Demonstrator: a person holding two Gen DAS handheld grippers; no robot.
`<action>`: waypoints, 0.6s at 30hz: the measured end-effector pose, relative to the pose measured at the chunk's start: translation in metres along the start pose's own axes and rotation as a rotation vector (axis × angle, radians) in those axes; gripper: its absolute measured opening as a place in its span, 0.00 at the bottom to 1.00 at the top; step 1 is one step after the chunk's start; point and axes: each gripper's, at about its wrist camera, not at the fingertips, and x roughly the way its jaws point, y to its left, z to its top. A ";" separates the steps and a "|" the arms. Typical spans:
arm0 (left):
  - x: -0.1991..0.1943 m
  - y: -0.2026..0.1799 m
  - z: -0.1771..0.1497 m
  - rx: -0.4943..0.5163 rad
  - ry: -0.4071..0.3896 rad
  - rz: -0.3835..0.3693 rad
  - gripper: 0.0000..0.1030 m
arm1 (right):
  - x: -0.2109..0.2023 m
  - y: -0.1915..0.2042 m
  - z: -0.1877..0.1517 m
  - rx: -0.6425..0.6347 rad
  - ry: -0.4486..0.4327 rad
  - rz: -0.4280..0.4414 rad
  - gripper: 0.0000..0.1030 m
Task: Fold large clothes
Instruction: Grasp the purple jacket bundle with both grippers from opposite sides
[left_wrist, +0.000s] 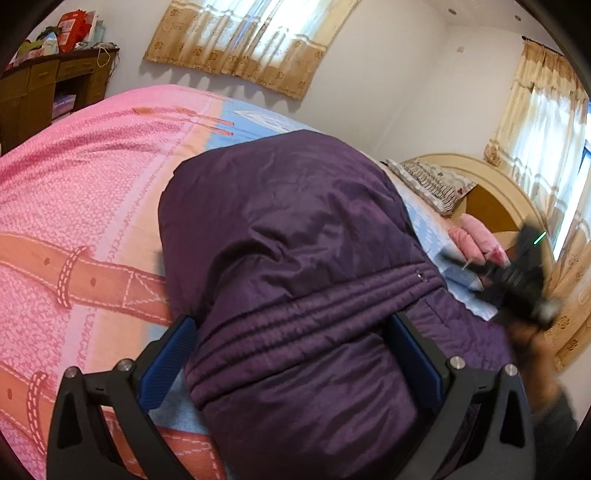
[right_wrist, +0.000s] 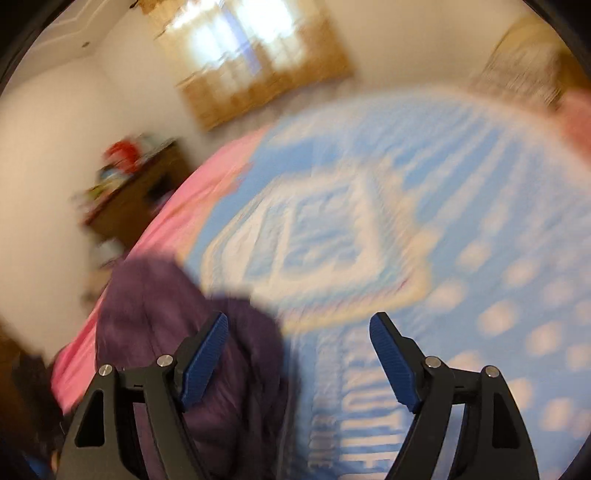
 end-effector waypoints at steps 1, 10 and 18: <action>0.000 -0.002 0.000 0.003 -0.003 0.010 1.00 | -0.007 0.017 0.009 -0.048 -0.001 -0.070 0.77; -0.006 -0.008 -0.002 0.051 -0.023 0.077 1.00 | 0.053 0.076 -0.023 -0.037 0.122 0.200 0.77; 0.001 -0.020 -0.006 0.084 -0.026 0.107 1.00 | 0.092 0.024 -0.056 0.138 0.137 0.287 0.77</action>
